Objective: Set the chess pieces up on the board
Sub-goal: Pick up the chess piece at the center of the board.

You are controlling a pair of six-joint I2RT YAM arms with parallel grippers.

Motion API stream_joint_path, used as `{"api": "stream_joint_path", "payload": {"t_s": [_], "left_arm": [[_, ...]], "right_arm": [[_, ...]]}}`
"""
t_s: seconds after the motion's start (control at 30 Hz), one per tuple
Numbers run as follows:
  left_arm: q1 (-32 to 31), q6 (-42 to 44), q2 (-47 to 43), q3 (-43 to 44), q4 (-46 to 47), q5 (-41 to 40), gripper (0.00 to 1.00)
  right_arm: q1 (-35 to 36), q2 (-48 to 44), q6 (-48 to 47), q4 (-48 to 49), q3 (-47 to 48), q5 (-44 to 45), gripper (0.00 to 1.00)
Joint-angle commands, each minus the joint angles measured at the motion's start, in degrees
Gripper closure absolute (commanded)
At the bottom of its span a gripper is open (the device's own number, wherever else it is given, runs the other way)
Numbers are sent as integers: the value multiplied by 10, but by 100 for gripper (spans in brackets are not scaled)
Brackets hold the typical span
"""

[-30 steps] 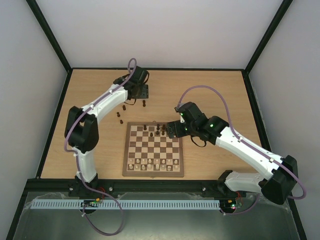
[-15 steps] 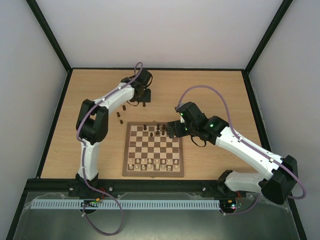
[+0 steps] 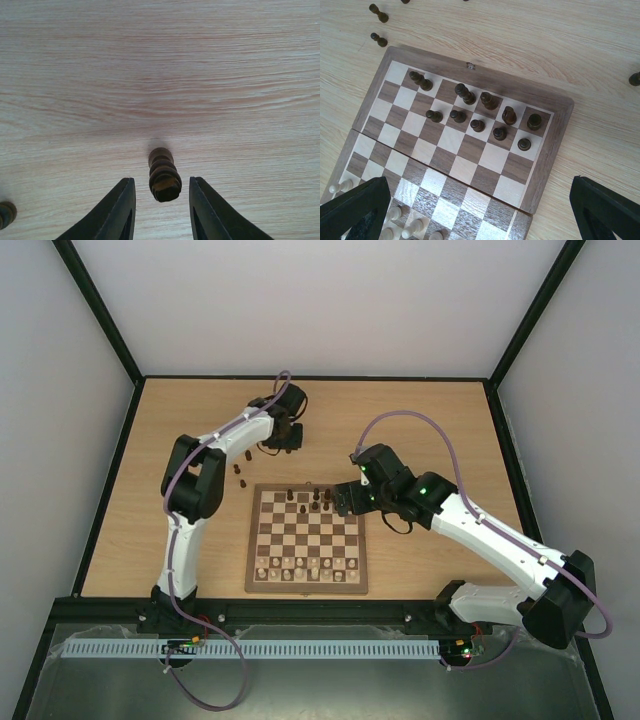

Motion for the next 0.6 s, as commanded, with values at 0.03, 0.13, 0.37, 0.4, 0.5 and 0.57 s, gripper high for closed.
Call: {"api": "stream_joint_path", "payload": {"t_s": [0.03, 0.13, 0.37, 0.4, 0.5, 0.57], "left_arm": [[3, 6, 11, 21, -6, 7, 71], [4, 6, 15, 22, -6, 7, 78], [4, 7, 10, 17, -8, 6, 91], [4, 6, 6, 14, -8, 4, 91], [4, 6, -15, -1, -6, 1, 93], [3, 5, -37, -18, -3, -2, 93]], "right_arm": [[-2, 4, -4, -13, -6, 8, 1], [-2, 4, -4, -13, -6, 8, 1], [-2, 6, -4, -12, -8, 6, 1], [-2, 6, -3, -12, -7, 7, 1], [-2, 7, -4, -11, -6, 6, 1], [-2, 10, -4, -12, -5, 6, 1]]}}
